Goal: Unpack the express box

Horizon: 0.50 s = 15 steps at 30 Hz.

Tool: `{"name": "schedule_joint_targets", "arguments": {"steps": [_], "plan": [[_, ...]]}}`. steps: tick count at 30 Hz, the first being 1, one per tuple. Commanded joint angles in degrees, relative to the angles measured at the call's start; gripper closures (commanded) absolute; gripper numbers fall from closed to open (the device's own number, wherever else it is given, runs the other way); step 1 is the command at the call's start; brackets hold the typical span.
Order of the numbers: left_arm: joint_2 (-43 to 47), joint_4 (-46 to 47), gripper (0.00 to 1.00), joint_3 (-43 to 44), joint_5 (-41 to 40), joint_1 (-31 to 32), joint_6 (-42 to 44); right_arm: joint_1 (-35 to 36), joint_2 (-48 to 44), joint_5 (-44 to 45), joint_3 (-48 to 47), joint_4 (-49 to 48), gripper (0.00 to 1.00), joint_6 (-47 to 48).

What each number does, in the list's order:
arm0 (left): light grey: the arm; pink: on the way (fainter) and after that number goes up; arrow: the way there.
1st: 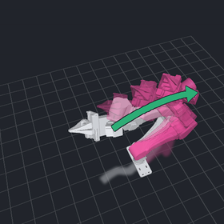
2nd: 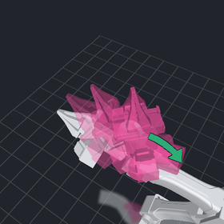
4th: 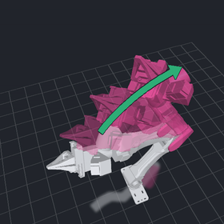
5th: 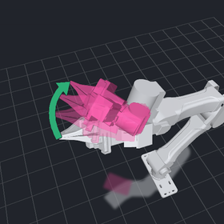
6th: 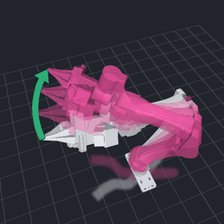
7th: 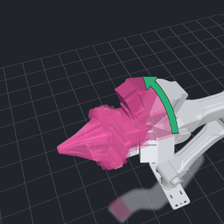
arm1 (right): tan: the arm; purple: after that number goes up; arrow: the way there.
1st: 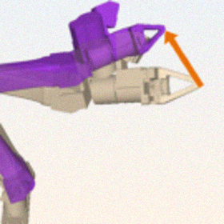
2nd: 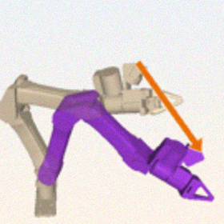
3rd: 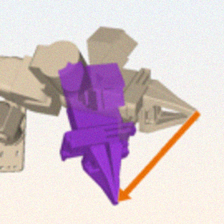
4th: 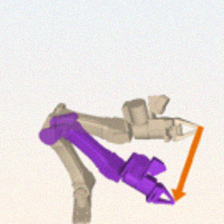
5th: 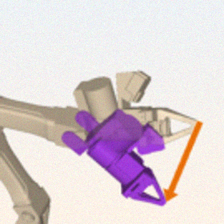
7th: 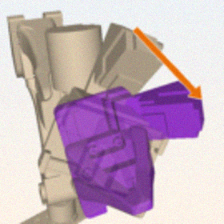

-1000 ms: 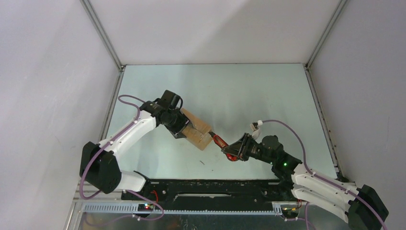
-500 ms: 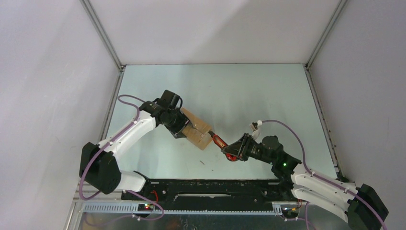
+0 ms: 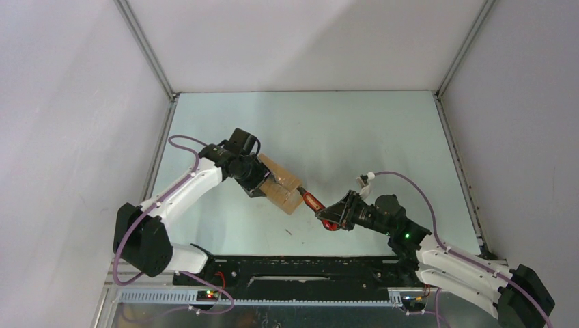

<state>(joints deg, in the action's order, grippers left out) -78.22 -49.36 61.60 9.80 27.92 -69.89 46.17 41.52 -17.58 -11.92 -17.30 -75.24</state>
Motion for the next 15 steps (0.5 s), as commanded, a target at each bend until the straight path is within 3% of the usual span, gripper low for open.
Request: {"name": "schedule_joint_targets", "arguments": {"steps": [1, 15], "plan": [[1.9, 0.8, 1.0, 0.1, 2.0, -0.2, 1.1, 0.5, -0.6, 0.5, -0.2, -3.1, 1.0, -0.2], [2.5, 1.9, 1.0, 0.8, 4.2, -0.1, 2.6, 2.6, 4.8, -0.6, -1.0, -8.0, 1.0, 0.1]]}}
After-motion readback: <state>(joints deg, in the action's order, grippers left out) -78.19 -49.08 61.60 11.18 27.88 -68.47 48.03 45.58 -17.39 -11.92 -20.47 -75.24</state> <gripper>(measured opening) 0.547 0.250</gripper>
